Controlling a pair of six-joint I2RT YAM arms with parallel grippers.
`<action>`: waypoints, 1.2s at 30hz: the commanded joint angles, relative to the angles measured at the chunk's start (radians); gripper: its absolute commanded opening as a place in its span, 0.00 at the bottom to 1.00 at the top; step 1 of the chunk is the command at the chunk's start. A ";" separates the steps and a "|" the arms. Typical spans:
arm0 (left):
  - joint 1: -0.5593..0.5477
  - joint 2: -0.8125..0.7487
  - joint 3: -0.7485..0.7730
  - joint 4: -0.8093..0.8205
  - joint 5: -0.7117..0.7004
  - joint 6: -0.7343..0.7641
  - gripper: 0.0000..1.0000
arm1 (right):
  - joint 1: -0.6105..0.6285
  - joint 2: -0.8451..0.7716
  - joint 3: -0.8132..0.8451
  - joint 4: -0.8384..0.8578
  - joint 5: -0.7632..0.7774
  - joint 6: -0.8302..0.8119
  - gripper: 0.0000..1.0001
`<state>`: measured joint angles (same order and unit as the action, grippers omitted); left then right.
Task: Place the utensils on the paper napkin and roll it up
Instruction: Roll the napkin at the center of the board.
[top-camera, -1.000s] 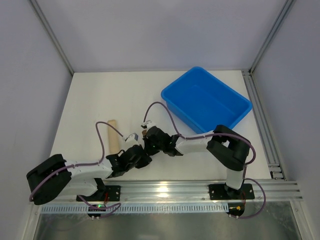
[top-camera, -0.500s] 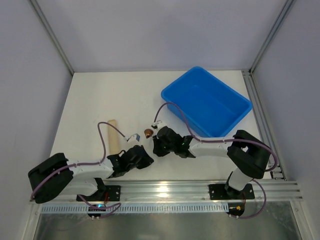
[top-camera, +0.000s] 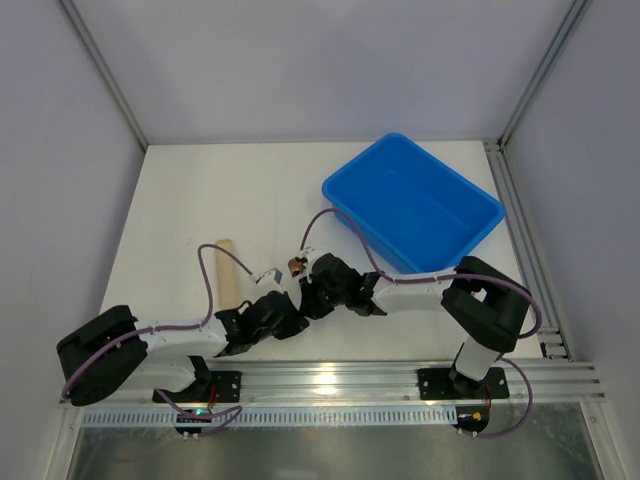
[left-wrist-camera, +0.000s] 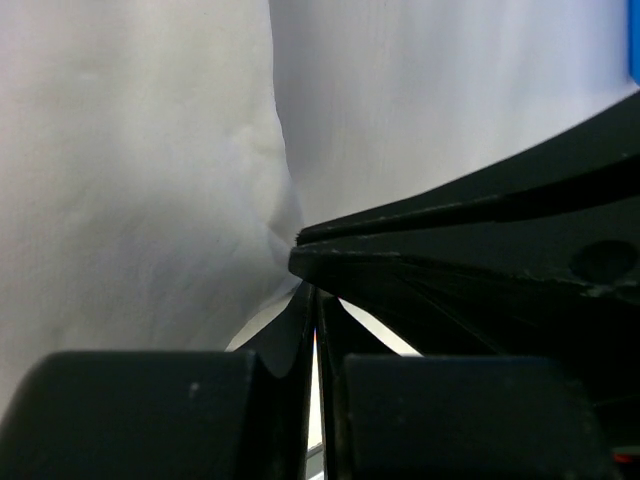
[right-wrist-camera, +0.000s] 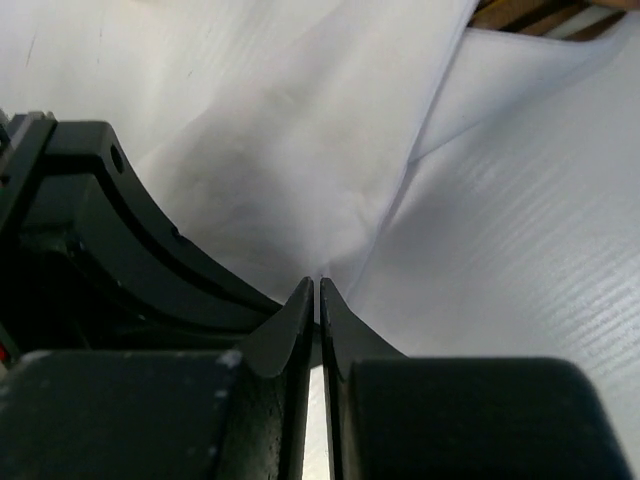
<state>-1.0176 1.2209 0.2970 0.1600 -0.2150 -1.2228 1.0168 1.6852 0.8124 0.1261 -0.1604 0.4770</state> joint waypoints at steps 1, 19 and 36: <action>-0.006 0.019 -0.025 -0.093 -0.011 0.034 0.00 | 0.008 0.033 0.062 0.052 -0.074 -0.008 0.09; -0.015 -0.474 0.132 -0.616 -0.208 0.131 0.00 | 0.008 0.099 0.022 0.027 -0.013 0.026 0.04; 0.159 -0.308 0.059 -0.324 0.058 0.295 0.00 | 0.008 0.068 0.007 -0.040 0.048 0.034 0.07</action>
<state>-0.8677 0.9012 0.3748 -0.2798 -0.1955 -0.9558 1.0199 1.7668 0.8425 0.1566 -0.1677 0.5125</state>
